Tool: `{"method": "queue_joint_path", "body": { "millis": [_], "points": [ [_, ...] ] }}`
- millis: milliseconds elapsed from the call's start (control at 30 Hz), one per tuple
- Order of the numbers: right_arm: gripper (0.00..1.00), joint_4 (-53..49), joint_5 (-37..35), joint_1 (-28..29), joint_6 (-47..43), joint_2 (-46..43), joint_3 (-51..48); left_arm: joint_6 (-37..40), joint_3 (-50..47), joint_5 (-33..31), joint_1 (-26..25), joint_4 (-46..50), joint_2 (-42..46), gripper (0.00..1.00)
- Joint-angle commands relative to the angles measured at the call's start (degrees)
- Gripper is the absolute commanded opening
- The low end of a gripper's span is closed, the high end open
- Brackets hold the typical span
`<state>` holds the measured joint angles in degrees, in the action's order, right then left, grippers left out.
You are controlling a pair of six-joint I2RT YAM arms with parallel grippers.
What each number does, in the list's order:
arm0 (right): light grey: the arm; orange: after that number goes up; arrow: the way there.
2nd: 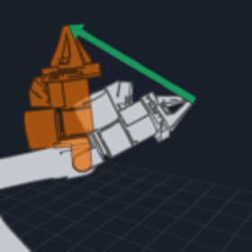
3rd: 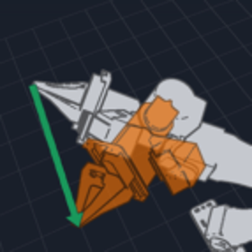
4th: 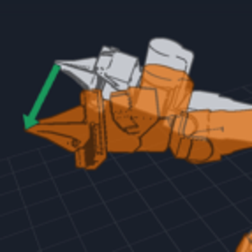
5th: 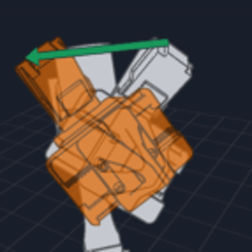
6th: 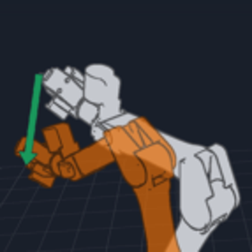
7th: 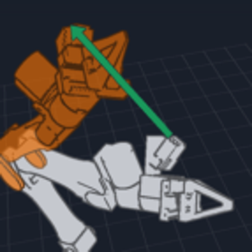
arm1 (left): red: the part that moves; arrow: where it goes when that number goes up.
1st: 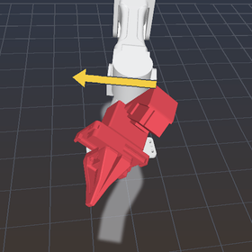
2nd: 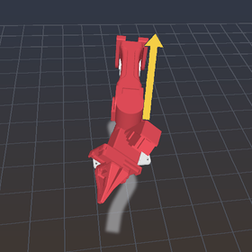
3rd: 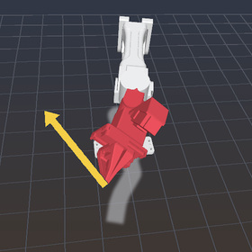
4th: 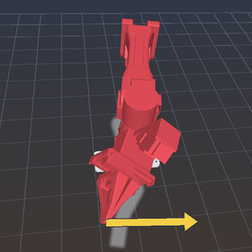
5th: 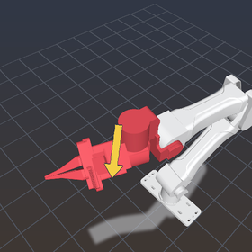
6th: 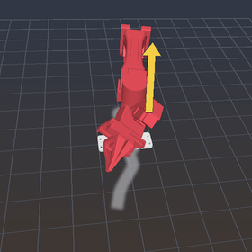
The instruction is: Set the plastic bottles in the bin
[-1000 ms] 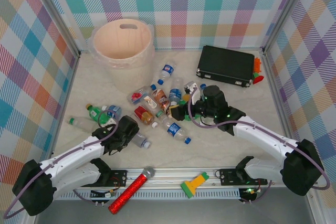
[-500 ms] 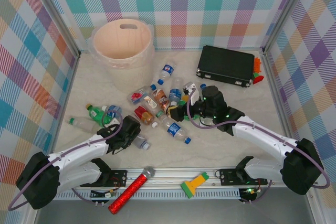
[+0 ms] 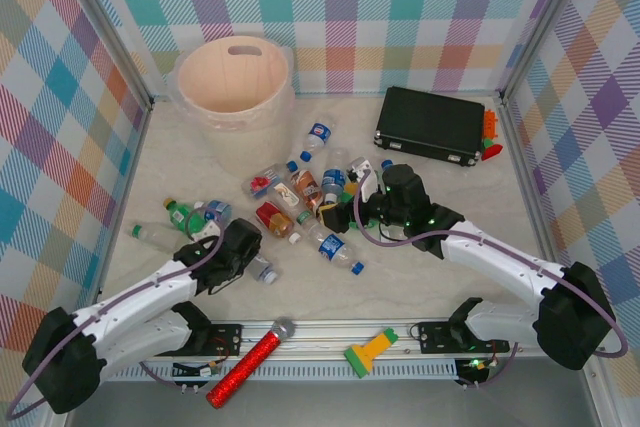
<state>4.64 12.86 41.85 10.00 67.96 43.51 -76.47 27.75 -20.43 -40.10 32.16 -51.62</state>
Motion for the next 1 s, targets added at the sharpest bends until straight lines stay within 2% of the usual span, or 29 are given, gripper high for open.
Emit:
{"method": "queue_joint_path", "body": {
  "millis": [0,200,433,600,867,967],
  "points": [
    [0.99,1.63,0.23,0.52,0.14,0.33,1.85,3.17,4.25,-3.87,-0.54,6.75,3.94,0.51],
    [0.99,-2.98,-0.54,0.69,1.64,-1.19,3.25,12.48,11.86,-9.14,-0.61,11.57,7.27,0.51],
    [0.99,-12.98,-5.27,0.69,2.78,-8.25,4.52,25.31,21.65,-15.43,-0.64,11.04,6.20,0.51],
    [0.99,-16.80,-6.80,0.70,4.39,-13.35,3.94,38.10,30.42,-19.15,-0.60,7.44,2.14,0.51],
    [0.99,-21.30,-6.53,0.69,5.12,-16.35,6.07,60.75,49.23,-22.88,-0.33,-0.96,-10.55,0.51],
    [0.99,-22.63,-7.14,0.69,4.77,-17.61,6.84,67.13,55.03,-22.46,1.18,-5.45,-15.31,0.51]
  ]
}}
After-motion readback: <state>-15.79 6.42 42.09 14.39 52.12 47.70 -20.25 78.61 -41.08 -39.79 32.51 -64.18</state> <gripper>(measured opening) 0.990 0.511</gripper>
